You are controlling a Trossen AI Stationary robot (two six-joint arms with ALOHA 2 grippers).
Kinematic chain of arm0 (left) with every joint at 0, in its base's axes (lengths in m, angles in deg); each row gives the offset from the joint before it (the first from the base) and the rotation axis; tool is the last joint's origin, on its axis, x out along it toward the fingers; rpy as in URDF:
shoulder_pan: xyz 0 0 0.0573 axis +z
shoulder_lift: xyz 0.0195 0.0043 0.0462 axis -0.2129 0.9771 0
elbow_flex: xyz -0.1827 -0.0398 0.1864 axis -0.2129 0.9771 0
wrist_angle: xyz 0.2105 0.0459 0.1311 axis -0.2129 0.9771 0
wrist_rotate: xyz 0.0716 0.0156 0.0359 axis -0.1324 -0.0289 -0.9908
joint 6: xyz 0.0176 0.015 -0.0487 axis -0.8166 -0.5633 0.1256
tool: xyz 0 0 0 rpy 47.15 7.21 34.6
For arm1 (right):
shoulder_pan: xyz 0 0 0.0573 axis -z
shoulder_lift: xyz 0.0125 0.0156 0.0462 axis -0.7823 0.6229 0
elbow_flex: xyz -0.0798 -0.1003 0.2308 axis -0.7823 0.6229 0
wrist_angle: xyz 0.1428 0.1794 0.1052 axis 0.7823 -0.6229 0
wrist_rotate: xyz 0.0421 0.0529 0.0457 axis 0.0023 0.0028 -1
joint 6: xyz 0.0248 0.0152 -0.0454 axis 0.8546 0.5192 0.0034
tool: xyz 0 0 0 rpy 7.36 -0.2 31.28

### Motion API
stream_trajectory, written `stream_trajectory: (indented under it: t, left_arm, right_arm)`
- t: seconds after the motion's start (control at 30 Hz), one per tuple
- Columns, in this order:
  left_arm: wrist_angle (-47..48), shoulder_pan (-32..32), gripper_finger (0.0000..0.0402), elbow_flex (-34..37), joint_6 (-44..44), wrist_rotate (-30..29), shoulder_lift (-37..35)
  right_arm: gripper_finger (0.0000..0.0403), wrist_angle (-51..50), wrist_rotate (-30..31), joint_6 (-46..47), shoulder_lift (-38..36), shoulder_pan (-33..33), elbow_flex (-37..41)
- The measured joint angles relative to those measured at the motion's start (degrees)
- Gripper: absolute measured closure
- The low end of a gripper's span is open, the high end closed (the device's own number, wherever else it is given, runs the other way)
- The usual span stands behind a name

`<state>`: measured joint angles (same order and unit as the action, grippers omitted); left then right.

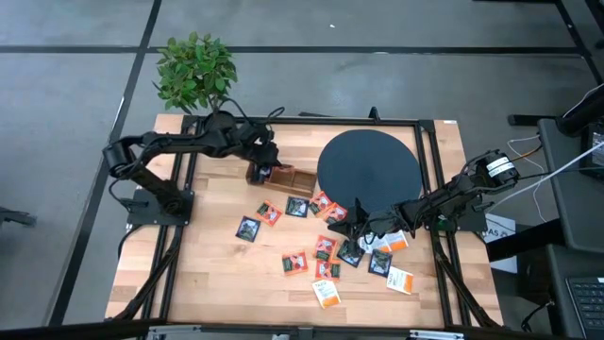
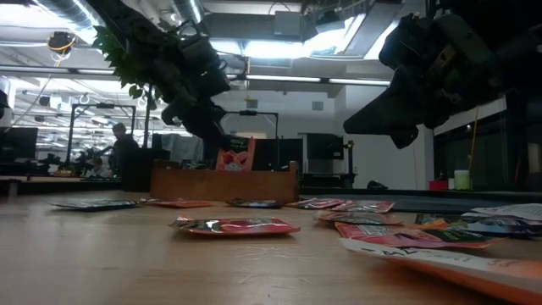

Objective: Pick & Place Tea
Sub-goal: Put the orange tea bag into the middle section of the wooden organizer

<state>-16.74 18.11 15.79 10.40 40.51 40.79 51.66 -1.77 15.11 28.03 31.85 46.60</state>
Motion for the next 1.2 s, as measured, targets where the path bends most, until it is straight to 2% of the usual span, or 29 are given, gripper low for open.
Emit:
stream_trajectory:
  t: [0.77, 0.93, 1.2]
  left_arm:
    - [-2.0, 0.1, 0.0398, 0.0, -0.1, -0.9, 3.4]
    - [-2.0, 0.1, 0.0377, 0.0, -0.9, -3.4, 3.4]
    - [-2.0, 0.1, 0.0325, 0.0, -0.6, -3.4, 3.4]
  right_arm:
    - [0.0393, 0.0, 0.0, -0.1, 0.0, 0.0, 0.0]
    - [0.0393, -0.1, 0.0, -0.1, 0.0, 0.0, 0.0]
    - [0.0393, -0.1, 0.0, -0.1, 0.0, 0.0, 0.0]
